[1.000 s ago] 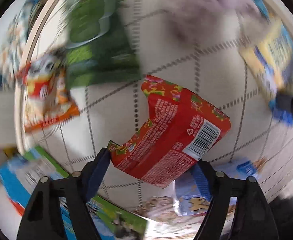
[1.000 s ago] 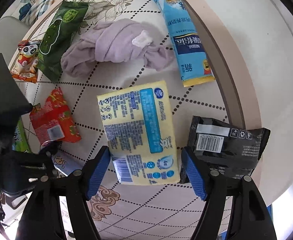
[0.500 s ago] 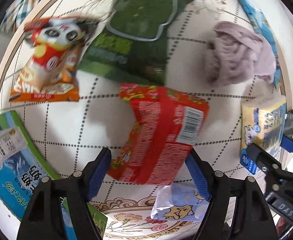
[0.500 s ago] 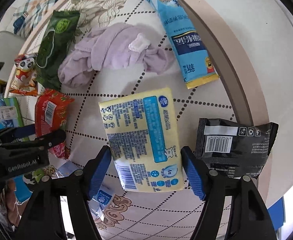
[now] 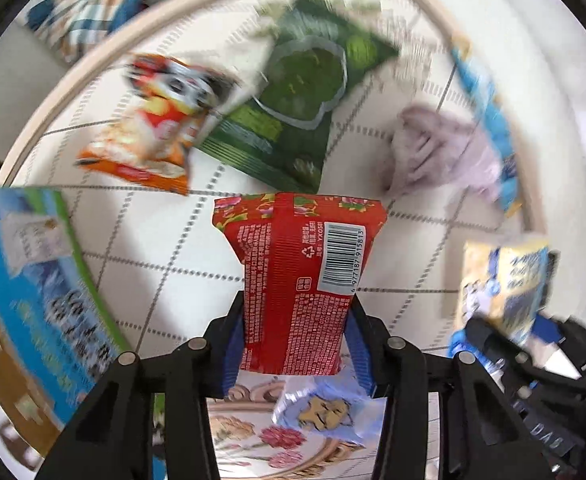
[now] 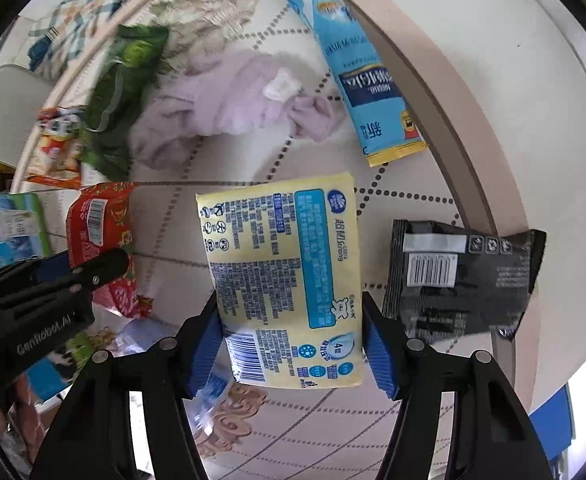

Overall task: Organize soft objects
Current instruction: 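Carry both packs into the box and open both tools to release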

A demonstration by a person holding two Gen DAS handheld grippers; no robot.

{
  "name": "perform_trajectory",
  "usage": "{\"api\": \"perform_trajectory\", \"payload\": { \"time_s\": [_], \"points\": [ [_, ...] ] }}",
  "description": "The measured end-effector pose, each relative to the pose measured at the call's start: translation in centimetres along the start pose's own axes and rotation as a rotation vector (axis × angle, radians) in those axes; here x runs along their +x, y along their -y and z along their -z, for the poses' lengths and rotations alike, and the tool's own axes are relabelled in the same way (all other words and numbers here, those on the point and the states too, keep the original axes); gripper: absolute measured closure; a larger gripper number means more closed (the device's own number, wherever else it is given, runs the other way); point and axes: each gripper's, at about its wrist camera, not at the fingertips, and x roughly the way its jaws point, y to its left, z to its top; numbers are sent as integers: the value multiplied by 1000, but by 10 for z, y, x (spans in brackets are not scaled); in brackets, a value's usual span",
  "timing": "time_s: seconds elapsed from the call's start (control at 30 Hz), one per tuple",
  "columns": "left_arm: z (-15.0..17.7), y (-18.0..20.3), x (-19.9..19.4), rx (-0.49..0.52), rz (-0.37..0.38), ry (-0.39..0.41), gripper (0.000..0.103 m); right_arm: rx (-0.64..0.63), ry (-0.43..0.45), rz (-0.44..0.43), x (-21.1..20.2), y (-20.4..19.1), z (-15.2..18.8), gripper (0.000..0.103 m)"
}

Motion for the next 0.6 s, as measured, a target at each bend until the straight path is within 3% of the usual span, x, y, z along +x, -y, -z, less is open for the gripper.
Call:
{"api": "perform_trajectory", "payload": {
  "time_s": [0.23,0.43,0.6],
  "points": [
    [46,-34,-114,-135,114,170,61,-130,80,-108,-68,-52,35,37],
    [90,-110,-185,-255,141,266,61,-293,125,-205,-127,-129,67,37],
    [122,-199,-197,-358,112,278,61,-426,142,-231,-142,-218,92,37]
  ]
}}
